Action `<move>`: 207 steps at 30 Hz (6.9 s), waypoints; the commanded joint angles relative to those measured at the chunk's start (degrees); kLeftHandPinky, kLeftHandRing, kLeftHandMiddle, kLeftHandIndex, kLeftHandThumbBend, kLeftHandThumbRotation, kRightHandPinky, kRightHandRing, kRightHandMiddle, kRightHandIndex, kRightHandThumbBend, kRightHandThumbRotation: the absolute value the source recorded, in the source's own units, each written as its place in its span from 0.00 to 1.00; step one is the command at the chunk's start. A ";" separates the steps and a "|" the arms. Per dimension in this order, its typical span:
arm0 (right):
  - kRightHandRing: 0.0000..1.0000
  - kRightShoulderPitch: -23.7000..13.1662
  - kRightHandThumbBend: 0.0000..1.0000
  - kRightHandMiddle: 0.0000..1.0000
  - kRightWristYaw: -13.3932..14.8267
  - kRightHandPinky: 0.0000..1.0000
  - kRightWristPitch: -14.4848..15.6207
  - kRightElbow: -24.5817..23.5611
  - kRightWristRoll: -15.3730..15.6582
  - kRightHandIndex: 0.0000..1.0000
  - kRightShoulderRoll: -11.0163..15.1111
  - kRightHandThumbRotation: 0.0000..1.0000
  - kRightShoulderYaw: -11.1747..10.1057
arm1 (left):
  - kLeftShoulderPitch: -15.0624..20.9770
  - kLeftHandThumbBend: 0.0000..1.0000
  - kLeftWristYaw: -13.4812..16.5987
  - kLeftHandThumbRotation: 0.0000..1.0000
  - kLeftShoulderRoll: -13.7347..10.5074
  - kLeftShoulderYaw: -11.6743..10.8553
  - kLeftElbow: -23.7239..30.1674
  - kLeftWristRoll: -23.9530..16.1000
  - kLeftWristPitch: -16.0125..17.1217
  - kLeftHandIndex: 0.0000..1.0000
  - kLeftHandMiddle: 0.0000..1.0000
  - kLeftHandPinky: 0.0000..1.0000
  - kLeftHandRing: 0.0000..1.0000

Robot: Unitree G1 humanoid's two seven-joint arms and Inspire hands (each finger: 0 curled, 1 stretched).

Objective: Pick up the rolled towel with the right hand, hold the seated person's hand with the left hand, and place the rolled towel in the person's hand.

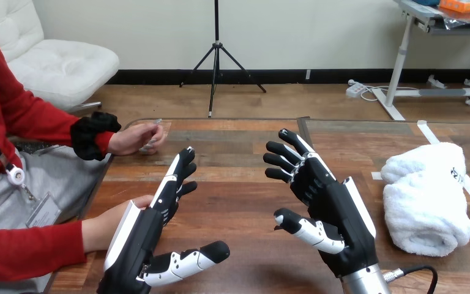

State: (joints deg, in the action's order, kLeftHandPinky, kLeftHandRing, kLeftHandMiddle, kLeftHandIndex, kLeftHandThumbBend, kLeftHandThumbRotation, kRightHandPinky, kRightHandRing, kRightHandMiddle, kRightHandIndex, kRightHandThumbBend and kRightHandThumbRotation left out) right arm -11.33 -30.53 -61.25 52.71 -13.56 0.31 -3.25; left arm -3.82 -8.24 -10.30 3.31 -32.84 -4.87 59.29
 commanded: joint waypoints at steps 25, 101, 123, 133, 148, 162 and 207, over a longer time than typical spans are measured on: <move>0.84 -1.63 1.00 0.87 -0.94 0.79 0.20 -2.56 -1.45 0.92 0.51 0.50 -0.87 | 3.12 1.00 0.68 0.61 0.71 -0.46 1.86 0.46 0.76 0.99 0.99 0.89 0.96; 0.80 -3.13 1.00 0.83 4.91 0.71 -1.39 -4.77 1.33 0.89 0.48 0.45 -1.06 | 4.59 1.00 -1.33 0.60 -0.20 -0.53 0.33 2.41 0.92 0.99 1.00 0.90 0.97; 0.76 -4.08 1.00 0.80 6.24 0.64 -0.62 -7.38 0.67 0.84 1.77 0.47 -2.08 | 4.65 1.00 -1.48 0.59 0.17 -0.42 0.39 2.78 0.88 0.99 0.99 0.90 0.96; 0.75 -5.16 1.00 0.80 8.33 0.63 -1.67 -7.43 1.77 0.82 2.91 0.48 -3.51 | 4.73 1.00 -1.32 0.59 0.20 -0.53 0.30 2.47 0.88 0.99 0.99 0.90 0.97; 0.75 -6.08 1.00 0.80 12.30 0.62 0.47 -10.28 0.76 0.83 4.15 0.50 -5.88 | 4.75 1.00 -1.10 0.60 0.11 -0.60 0.28 1.85 0.77 0.99 1.00 0.90 0.97; 0.80 -7.45 1.00 0.83 20.15 0.69 1.78 -12.00 5.51 0.86 7.39 0.57 -8.82 | 4.80 1.00 -1.16 0.60 0.32 -0.54 -0.09 2.13 1.18 0.99 1.00 0.90 0.97; 0.89 -9.48 1.00 0.92 38.60 0.71 48.60 -32.32 23.98 0.97 23.37 0.72 -11.55 | 4.21 1.00 -0.79 0.60 0.78 -0.21 0.56 1.21 1.13 0.98 0.99 0.90 0.96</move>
State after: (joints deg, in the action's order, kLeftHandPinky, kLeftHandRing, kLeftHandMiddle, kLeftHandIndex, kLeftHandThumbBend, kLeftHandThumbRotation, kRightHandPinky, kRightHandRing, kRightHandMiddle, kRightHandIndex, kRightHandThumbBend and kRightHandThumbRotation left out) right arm -15.01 6.53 -18.07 22.56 7.64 20.90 -15.70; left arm -2.67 -9.45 -9.82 3.36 -33.03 -3.24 59.29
